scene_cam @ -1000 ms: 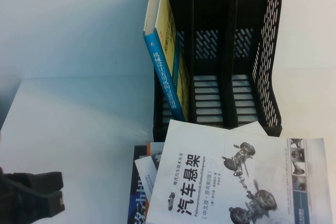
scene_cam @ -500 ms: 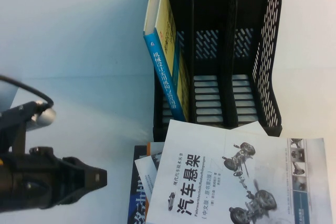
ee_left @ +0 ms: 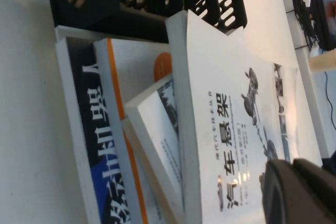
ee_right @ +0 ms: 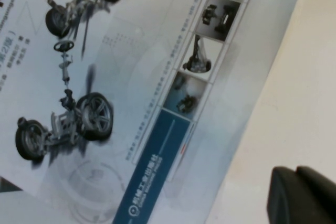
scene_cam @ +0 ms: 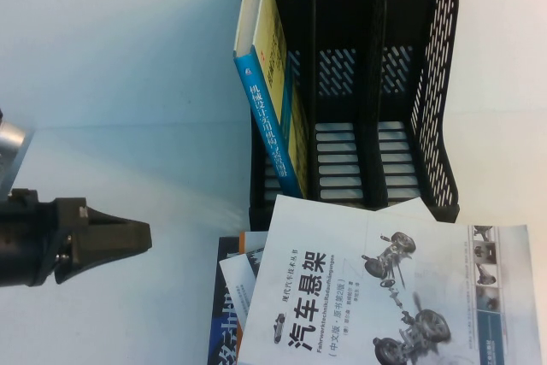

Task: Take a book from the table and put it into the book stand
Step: Push book with right arm

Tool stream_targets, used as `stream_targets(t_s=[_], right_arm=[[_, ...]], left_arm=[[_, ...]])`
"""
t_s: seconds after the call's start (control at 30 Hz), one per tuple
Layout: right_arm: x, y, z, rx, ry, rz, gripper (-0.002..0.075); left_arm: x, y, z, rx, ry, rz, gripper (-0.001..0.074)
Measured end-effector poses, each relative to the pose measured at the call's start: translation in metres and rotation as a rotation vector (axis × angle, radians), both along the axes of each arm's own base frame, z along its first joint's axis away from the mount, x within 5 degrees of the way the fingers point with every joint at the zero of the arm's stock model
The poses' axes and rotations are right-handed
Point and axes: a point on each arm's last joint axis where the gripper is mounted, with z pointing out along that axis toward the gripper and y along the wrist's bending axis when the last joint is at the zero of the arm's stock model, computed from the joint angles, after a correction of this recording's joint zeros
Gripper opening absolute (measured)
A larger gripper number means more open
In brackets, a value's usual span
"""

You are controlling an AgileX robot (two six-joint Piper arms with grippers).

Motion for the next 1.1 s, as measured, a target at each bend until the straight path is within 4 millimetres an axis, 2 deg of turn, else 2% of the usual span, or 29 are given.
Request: stream_targets(t_s=[0.2, 0.37, 0.5, 0.73, 0.87, 1.1], right_arm=[[0.005, 0.003, -0.011, 0.048, 0.070, -0.026, -0.0003], [0.017, 0.005, -0.026, 0.061, 0.145, -0.040, -0.0003], [0.029, 0.004, -0.038, 0.045, 0.172, -0.059, -0.0003], [0.045, 0.004, -0.058, 0.040, 0.230, -0.073, -0.0003], [0.052, 0.013, -0.062, 0.094, 0.210, -0.036, -0.0003], [0.056, 0.047, -0.068, 0.133, 0.171, 0.039, -0.0003]], left_arm=[[0.008, 0.000, -0.008, 0.107, -0.022, 0.044, 0.0004], [0.018, 0.000, -0.027, 0.132, 0.096, 0.056, 0.0064], [0.026, 0.001, -0.042, 0.123, 0.177, 0.056, 0.0152], [0.033, 0.000, -0.058, 0.086, 0.285, 0.037, 0.0377], [0.034, 0.000, -0.061, 0.082, 0.301, 0.033, 0.0465], [0.040, 0.000, -0.067, 0.079, 0.285, 0.039, 0.0490]])
